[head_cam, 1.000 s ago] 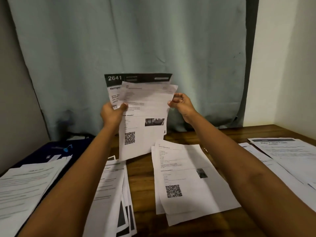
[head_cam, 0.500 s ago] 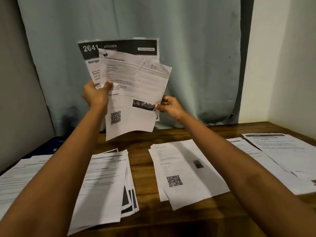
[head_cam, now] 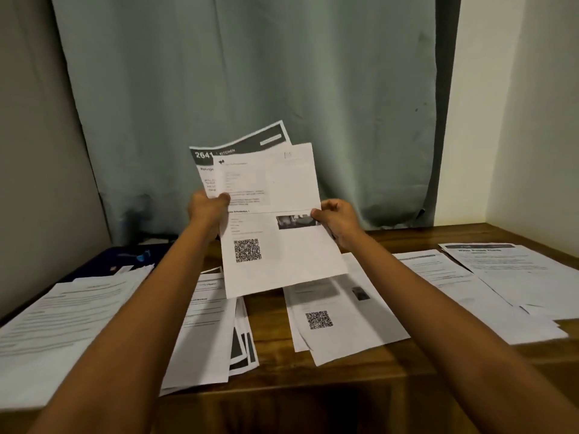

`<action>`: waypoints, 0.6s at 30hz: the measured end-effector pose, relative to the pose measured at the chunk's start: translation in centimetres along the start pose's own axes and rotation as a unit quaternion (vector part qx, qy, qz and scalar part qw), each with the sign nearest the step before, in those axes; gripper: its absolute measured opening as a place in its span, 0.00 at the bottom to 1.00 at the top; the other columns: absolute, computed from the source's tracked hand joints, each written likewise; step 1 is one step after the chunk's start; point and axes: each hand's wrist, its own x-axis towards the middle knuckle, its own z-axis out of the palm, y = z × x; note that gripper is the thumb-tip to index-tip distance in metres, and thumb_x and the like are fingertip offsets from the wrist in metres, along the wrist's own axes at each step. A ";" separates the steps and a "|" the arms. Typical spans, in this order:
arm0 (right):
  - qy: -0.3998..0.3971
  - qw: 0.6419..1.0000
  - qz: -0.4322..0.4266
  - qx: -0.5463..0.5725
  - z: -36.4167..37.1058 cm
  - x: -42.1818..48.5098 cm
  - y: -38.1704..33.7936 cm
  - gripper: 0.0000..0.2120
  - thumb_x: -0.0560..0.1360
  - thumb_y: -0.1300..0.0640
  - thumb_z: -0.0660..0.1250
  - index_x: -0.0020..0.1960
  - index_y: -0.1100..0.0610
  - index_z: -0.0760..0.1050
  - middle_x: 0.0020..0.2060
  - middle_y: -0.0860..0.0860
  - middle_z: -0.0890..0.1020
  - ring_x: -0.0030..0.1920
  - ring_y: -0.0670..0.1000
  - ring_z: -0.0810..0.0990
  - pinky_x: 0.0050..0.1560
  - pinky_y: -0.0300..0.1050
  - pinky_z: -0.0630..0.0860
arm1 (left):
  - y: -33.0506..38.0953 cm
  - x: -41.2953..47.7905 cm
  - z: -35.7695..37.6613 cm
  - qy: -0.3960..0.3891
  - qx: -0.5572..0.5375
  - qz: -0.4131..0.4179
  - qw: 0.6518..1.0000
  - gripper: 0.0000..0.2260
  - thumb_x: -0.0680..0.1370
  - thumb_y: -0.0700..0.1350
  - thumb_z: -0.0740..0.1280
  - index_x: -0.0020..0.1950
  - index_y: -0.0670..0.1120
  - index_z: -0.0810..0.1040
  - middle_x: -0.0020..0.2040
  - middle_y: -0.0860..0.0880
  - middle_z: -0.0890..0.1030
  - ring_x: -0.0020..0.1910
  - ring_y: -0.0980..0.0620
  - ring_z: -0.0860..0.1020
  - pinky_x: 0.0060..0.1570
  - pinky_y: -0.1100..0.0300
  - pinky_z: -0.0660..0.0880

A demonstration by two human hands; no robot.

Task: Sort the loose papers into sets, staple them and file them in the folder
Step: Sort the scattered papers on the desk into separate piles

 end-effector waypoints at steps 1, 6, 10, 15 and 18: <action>0.019 1.000 0.009 -0.017 -0.5 -0.4 0.5 0.11 0.69 0.66 0.74 0.35 0.56 0.75 0.34 0.55 0.81 0.35 0.53 0.78 0.40 0.46 0.79 | -1.2 -0.1 0.4 0.000 0.018 -0.014 1.000 0.09 0.75 0.38 0.67 0.55 0.44 0.80 0.56 0.45 0.82 0.50 0.43 0.82 0.53 0.43 0.78; 0.071 0.991 0.036 -0.107 -3.1 -3.1 2.4 0.08 0.68 0.67 0.75 0.37 0.61 0.76 0.37 0.56 0.80 0.38 0.52 0.78 0.45 0.46 0.78 | -5.0 -3.8 2.4 -0.008 0.150 -0.024 0.988 0.18 0.73 0.37 0.69 0.62 0.41 0.75 0.61 0.43 0.79 0.58 0.42 0.78 0.55 0.52 0.77; 0.101 0.977 0.045 -0.184 -4.4 -5.1 4.3 0.15 0.67 0.66 0.75 0.30 0.58 0.71 0.35 0.54 0.78 0.37 0.51 0.76 0.46 0.46 0.76 | -6.4 -8.4 3.7 -0.029 0.211 -0.019 0.977 0.21 0.76 0.38 0.68 0.67 0.37 0.66 0.66 0.39 0.74 0.63 0.38 0.74 0.57 0.50 0.72; 0.106 0.961 0.064 -0.246 -4.5 -6.5 6.7 0.16 0.67 0.64 0.75 0.28 0.58 0.70 0.35 0.55 0.79 0.39 0.55 0.80 0.44 0.48 0.79 | -8.8 -10.9 4.1 -0.059 0.266 -0.001 0.962 0.24 0.75 0.35 0.69 0.68 0.35 0.64 0.66 0.35 0.72 0.65 0.36 0.71 0.61 0.49 0.70; 0.086 0.954 0.062 -0.281 -4.4 -7.2 7.4 0.11 0.68 0.64 0.74 0.33 0.61 0.74 0.35 0.55 0.78 0.38 0.54 0.79 0.38 0.43 0.75 | -9.7 -11.3 4.2 -0.065 0.316 0.005 0.947 0.26 0.74 0.33 0.69 0.68 0.36 0.63 0.67 0.35 0.69 0.65 0.36 0.69 0.63 0.47 0.70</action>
